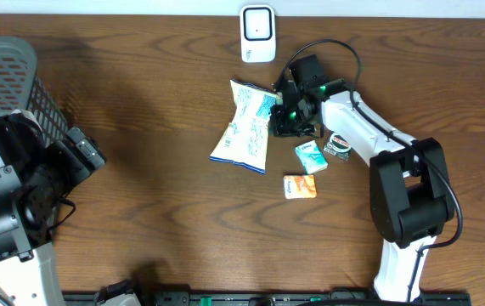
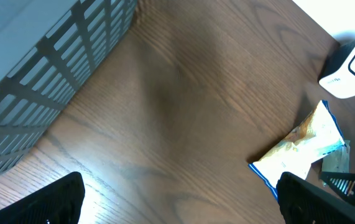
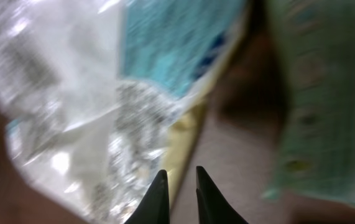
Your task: Scan the item barcode
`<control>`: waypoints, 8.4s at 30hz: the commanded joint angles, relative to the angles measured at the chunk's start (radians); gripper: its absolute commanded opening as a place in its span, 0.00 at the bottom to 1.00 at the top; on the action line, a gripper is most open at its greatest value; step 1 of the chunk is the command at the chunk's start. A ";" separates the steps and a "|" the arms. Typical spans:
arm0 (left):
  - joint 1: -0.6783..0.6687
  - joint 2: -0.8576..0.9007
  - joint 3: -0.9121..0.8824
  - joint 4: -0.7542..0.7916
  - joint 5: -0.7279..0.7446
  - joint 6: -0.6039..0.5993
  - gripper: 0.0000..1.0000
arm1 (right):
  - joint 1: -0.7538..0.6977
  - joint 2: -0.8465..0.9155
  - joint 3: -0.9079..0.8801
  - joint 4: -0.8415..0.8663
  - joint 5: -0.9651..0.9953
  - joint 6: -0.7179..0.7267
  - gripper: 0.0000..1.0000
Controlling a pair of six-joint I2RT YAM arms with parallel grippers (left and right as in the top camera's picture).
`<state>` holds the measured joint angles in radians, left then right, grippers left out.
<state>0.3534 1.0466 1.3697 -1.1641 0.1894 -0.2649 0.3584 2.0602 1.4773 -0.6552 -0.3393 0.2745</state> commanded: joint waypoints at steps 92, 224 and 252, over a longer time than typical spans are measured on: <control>0.005 0.000 0.016 -0.002 0.009 -0.002 0.98 | 0.049 -0.191 -0.123 0.409 -0.060 0.106 0.84; 0.005 0.000 0.016 -0.002 0.009 -0.002 0.98 | 0.283 -0.287 -0.216 0.214 1.134 -0.172 0.01; 0.005 0.000 0.016 -0.002 0.009 -0.002 0.97 | 0.513 -0.153 0.066 0.026 0.904 -0.136 0.54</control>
<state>0.3534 1.0466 1.3697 -1.1641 0.1894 -0.2649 0.9352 1.9106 1.5070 -0.5957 0.6411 0.1146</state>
